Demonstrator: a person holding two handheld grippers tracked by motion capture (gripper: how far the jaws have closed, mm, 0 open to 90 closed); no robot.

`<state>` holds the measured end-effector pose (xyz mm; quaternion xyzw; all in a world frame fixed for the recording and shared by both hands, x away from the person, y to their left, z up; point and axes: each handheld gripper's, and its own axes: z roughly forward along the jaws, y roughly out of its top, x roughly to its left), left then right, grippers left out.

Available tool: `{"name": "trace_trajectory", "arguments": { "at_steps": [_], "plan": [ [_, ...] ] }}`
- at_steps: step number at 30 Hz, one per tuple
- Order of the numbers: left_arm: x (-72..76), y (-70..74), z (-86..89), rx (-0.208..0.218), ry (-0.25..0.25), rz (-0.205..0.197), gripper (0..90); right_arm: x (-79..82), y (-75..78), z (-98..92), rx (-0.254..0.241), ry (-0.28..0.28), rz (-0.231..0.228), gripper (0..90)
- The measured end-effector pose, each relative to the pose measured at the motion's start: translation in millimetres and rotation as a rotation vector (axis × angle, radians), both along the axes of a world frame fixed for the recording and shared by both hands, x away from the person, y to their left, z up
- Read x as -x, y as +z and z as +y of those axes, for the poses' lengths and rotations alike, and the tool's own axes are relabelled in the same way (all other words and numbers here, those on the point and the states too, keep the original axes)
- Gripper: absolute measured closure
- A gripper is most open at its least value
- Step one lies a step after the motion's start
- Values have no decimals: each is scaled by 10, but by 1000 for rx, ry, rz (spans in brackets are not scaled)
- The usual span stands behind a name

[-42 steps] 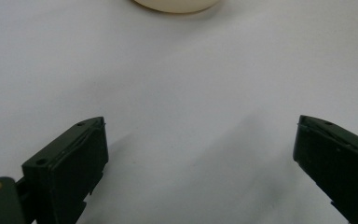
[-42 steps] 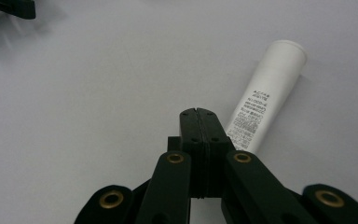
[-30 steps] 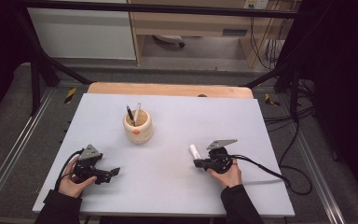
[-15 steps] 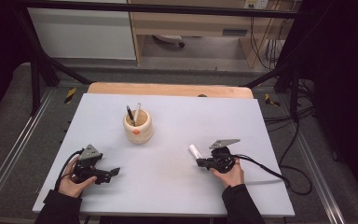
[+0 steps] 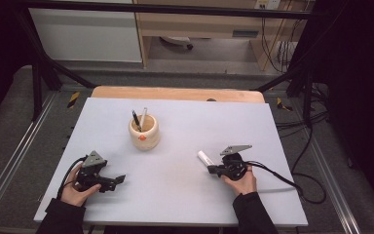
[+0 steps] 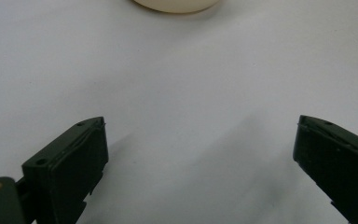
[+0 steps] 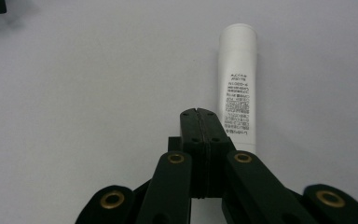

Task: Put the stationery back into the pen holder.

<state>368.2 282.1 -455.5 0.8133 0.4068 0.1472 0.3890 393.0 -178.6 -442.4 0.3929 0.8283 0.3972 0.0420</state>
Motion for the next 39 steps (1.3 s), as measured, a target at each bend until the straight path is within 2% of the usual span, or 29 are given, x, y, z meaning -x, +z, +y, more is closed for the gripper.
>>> {"name": "trace_trajectory", "arguments": {
  "at_steps": [12, 18, 22, 28, 31, 34, 39],
  "plan": [
    [0, 1, -1, -1, -1, -1, 33, -2, -5, -16, 4, 0, 6, 900],
    [1, 4, -1, -2, -1, -1, 33, 16, 21, -18, -17, 5, 4, 900],
    [0, 3, -5, -2, -1, 0, 33, 25, 73, -37, -26, 2, -5, 862],
    [-5, 2, -3, -6, -1, 2, 33, 15, 201, -68, -10, -5, -38, 707],
    [-4, 6, -3, -4, -1, 0, 33, -10, 233, -68, 48, -12, -53, 606],
    [-4, 7, -2, -1, 3, 0, 33, -37, 250, -41, 75, -5, -59, 526],
    [-2, 12, -4, 0, 0, -2, 33, -114, 278, 29, 125, 0, -41, 381]
  ]
}}
